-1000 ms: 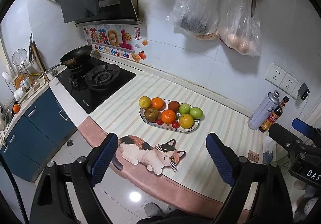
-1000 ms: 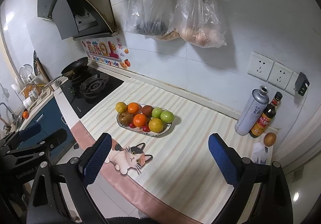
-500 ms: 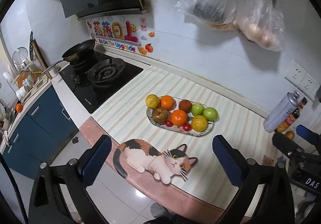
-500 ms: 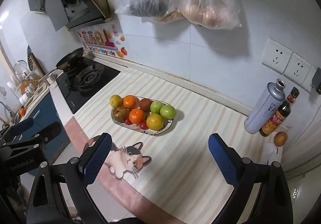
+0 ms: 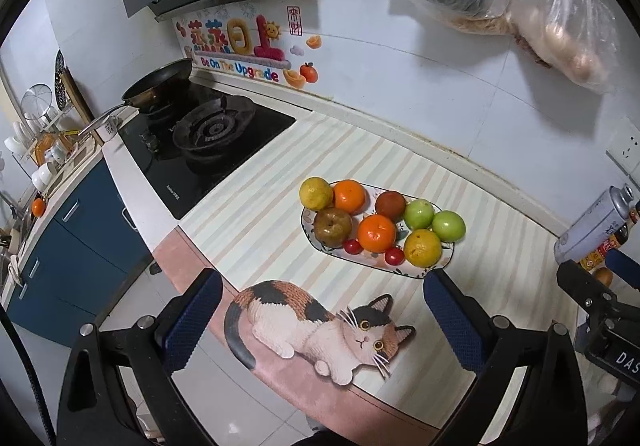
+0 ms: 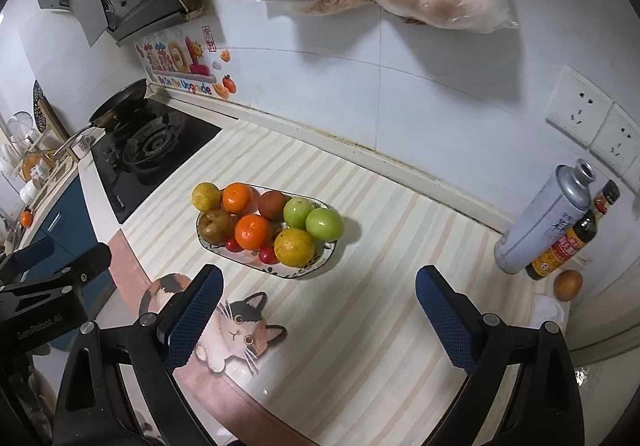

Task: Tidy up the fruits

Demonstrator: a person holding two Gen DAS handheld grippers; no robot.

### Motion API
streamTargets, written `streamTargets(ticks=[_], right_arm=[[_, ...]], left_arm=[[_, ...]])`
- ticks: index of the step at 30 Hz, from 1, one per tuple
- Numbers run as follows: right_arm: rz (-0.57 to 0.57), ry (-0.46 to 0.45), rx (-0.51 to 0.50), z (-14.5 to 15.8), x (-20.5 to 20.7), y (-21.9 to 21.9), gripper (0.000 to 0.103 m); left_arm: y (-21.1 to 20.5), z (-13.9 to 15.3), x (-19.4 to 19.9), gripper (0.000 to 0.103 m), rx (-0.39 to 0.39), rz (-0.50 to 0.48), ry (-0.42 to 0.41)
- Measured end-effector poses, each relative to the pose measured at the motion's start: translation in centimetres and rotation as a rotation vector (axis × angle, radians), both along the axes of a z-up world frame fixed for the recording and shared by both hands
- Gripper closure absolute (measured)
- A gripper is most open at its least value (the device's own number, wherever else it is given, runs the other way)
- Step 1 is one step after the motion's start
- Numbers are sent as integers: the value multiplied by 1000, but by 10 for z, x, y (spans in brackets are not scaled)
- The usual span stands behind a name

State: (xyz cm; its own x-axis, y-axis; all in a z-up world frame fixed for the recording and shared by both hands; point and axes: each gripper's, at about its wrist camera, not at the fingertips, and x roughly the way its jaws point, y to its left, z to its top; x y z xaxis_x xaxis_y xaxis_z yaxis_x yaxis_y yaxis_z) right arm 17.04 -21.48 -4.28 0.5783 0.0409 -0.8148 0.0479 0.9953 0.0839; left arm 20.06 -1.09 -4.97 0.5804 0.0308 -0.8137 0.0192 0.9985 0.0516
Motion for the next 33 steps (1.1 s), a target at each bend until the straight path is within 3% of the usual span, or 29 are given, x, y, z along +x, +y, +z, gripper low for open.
streamTargets(ticks=[18, 33], right_arm=[[23, 47, 10, -19, 17, 13, 4], [21, 47, 12, -17, 14, 13, 4]], left_arm=[[2, -15, 12, 0, 2, 6, 39], [2, -13, 9, 0, -9, 11, 33]])
